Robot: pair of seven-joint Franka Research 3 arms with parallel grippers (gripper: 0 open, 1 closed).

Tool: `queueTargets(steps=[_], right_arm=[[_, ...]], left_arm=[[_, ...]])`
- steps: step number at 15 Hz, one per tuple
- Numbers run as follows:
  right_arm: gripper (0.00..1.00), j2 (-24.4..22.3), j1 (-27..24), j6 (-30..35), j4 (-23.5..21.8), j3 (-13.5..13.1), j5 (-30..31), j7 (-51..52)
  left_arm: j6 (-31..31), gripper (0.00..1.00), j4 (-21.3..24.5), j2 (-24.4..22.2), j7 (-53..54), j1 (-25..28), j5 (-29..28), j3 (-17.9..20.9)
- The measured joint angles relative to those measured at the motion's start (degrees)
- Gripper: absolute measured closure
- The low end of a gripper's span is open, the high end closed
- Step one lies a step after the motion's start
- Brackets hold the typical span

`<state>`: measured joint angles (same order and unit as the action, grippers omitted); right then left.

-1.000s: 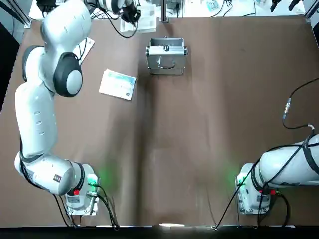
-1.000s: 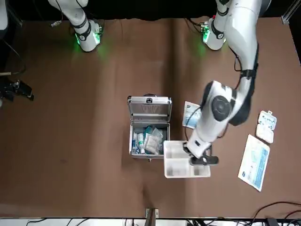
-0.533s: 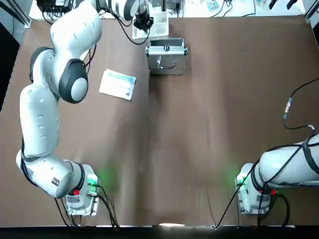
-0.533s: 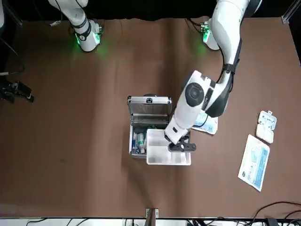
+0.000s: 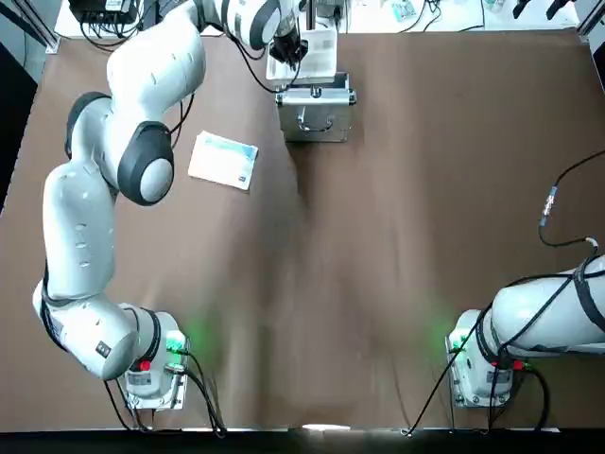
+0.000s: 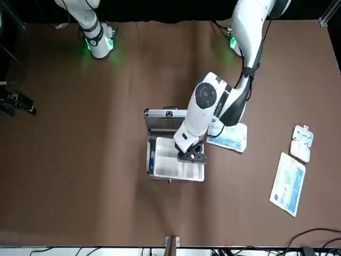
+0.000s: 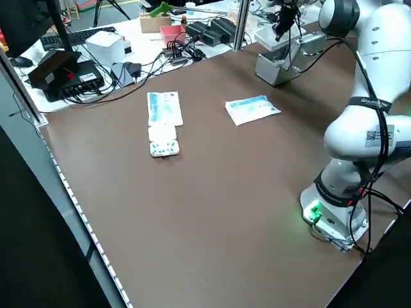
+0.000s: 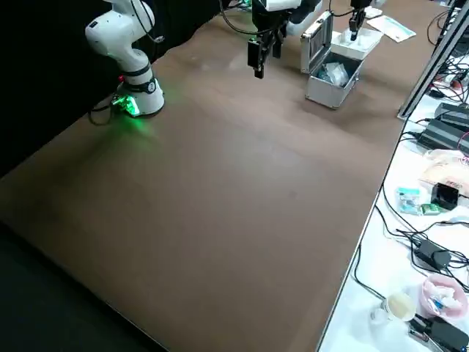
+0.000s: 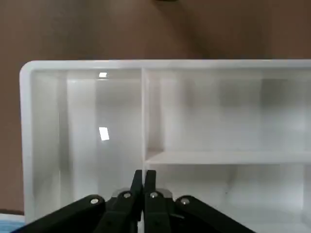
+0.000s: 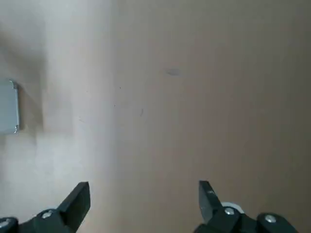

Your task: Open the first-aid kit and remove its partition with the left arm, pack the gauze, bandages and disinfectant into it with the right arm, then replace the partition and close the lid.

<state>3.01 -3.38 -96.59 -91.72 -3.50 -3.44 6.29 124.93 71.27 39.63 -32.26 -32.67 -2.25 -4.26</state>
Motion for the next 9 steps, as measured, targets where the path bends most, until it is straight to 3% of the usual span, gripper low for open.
queueTargets(steps=[9], right_arm=[[0.01, 0.0, 0.0, 0.0, -0.4, 0.0, 0.0, 0.0]], left_arm=[[3.1, 0.97, -0.1, 2.2, -2.0, -1.8, 0.0, 0.1]])
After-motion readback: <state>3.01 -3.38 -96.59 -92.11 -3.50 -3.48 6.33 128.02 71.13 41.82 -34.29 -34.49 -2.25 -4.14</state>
